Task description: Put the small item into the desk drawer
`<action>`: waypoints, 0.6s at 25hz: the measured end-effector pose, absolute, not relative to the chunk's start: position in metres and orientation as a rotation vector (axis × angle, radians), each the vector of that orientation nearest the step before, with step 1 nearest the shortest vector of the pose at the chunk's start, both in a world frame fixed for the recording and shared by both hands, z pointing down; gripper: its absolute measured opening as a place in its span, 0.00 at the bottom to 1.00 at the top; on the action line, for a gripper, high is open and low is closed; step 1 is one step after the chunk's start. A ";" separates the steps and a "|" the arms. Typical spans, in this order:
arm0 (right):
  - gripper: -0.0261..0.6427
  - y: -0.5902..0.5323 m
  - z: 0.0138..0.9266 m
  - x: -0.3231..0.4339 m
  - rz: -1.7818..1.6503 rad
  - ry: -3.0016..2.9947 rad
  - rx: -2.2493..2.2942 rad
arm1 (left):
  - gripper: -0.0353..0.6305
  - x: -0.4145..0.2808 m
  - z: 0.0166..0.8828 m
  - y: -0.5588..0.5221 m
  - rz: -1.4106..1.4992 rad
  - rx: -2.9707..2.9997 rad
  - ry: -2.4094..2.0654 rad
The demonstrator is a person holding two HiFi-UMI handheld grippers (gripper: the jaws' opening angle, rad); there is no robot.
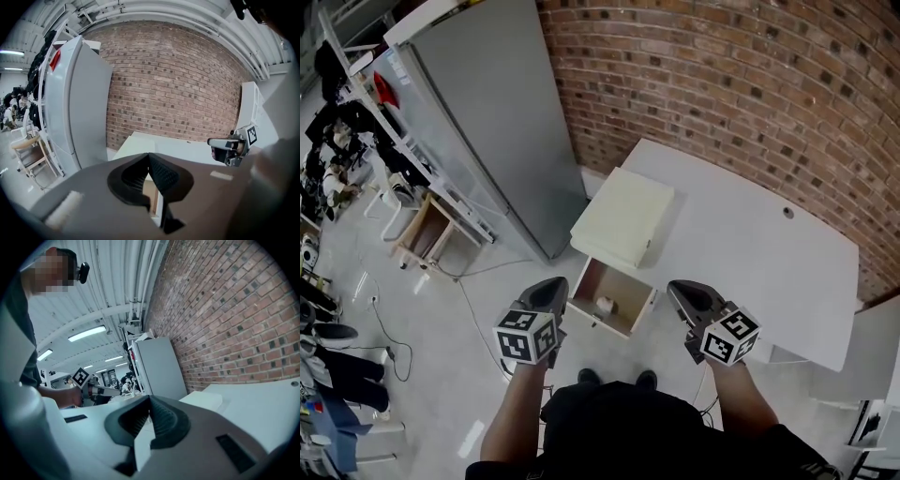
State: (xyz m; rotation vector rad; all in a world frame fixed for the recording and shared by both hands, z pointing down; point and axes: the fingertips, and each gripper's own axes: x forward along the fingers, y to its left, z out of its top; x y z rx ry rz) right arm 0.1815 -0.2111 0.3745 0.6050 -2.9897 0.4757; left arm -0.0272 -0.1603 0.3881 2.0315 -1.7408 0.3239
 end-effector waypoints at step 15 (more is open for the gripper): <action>0.06 -0.198 0.253 0.124 0.239 -3.173 0.641 | 0.07 -0.079 0.310 -0.174 0.249 2.227 -1.827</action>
